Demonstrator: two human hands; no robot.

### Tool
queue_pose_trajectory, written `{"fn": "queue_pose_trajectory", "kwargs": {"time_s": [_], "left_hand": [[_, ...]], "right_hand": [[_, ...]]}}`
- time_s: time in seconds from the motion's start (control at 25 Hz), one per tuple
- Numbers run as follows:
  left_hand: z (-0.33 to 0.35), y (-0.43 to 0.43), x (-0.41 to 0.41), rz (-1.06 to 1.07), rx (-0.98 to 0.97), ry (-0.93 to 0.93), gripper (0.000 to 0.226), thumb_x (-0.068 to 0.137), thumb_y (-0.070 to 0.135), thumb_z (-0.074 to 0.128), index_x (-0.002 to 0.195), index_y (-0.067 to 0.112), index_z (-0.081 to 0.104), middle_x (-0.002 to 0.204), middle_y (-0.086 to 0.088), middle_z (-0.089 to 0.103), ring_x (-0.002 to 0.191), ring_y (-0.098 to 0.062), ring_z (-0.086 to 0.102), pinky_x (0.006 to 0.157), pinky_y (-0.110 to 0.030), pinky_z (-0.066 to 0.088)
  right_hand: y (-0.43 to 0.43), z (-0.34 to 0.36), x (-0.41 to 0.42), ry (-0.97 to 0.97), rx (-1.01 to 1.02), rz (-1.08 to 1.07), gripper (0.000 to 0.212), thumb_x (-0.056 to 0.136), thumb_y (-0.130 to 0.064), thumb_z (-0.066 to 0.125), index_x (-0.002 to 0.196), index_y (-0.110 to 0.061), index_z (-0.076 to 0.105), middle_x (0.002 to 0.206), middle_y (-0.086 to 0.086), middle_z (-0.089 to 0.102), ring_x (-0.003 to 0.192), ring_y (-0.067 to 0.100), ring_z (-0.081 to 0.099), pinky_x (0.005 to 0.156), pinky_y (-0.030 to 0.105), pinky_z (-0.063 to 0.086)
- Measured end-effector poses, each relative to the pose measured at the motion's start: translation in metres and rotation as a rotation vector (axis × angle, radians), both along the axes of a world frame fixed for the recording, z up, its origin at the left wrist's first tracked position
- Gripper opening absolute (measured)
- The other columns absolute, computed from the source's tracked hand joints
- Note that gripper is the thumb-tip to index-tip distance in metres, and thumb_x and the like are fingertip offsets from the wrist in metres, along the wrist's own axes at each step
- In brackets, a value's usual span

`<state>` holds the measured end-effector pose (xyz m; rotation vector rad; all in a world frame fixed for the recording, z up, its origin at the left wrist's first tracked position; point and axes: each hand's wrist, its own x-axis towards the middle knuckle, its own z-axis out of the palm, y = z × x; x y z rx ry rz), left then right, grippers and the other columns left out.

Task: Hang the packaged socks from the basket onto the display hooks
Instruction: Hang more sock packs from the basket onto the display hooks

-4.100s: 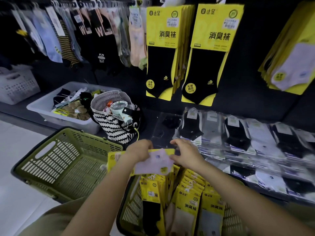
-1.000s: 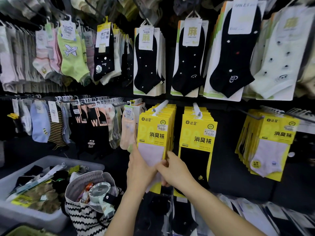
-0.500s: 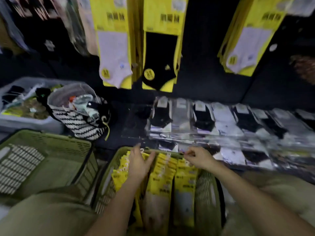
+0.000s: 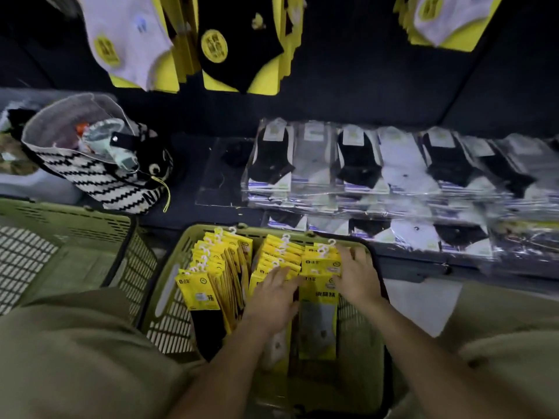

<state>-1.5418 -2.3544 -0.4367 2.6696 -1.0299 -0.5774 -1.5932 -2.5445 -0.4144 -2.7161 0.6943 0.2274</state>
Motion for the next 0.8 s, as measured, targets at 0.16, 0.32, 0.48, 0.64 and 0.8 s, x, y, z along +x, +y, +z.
{"fn": "queue_pose_trajectory", "kwargs": {"time_s": [0.16,0.32,0.48,0.64,0.8], "left_hand": [[-0.015,-0.005,-0.006,-0.202,0.219,-0.059,0.045,0.092,0.028,0.048,0.136,0.03,0.041,0.159,0.003,-0.011,0.146,-0.026,-0.011,0.115,-0.055,0.005],[-0.013,0.009,0.006,-0.193,0.222,-0.108,0.037,0.093,0.021,0.042,0.13,0.018,0.048,0.159,0.007,-0.008,0.146,-0.022,-0.006,0.114,-0.052,0.013],[-0.009,0.018,0.009,-0.137,0.227,-0.095,0.033,0.094,0.019,0.041,0.127,0.016,0.048,0.159,0.008,-0.01,0.146,-0.023,-0.006,0.112,-0.05,0.023],[-0.007,0.02,0.003,-0.081,0.204,-0.058,0.029,0.094,0.021,0.043,0.12,0.017,0.052,0.159,0.008,-0.01,0.146,-0.023,-0.007,0.109,-0.048,0.029],[-0.005,0.024,-0.001,-0.036,0.153,-0.059,0.035,0.093,0.021,0.044,0.128,0.02,0.047,0.16,0.002,-0.003,0.147,-0.023,-0.004,0.111,-0.048,0.026]], "right_hand": [[0.0,-0.011,0.006,0.013,-0.178,0.063,0.082,0.076,-0.044,0.069,0.141,-0.019,0.026,0.134,0.011,0.034,0.123,0.029,0.033,0.098,0.035,0.034],[-0.003,-0.022,0.008,0.024,-0.236,0.124,0.093,0.067,-0.054,0.073,0.138,-0.014,0.028,0.129,0.008,0.039,0.118,0.026,0.039,0.1,0.035,0.031],[-0.004,-0.027,0.01,-0.023,-0.25,0.098,0.09,0.064,-0.053,0.075,0.133,-0.013,0.033,0.123,0.009,0.041,0.112,0.026,0.04,0.096,0.034,0.033],[-0.002,-0.031,0.007,-0.03,-0.296,0.123,0.078,0.073,-0.037,0.073,0.136,-0.011,0.034,0.127,0.012,0.042,0.116,0.028,0.042,0.098,0.035,0.034],[-0.001,-0.032,0.003,-0.056,-0.349,0.175,0.072,0.078,-0.015,0.068,0.139,-0.003,0.033,0.133,0.019,0.042,0.117,0.033,0.046,0.098,0.038,0.04]]}}
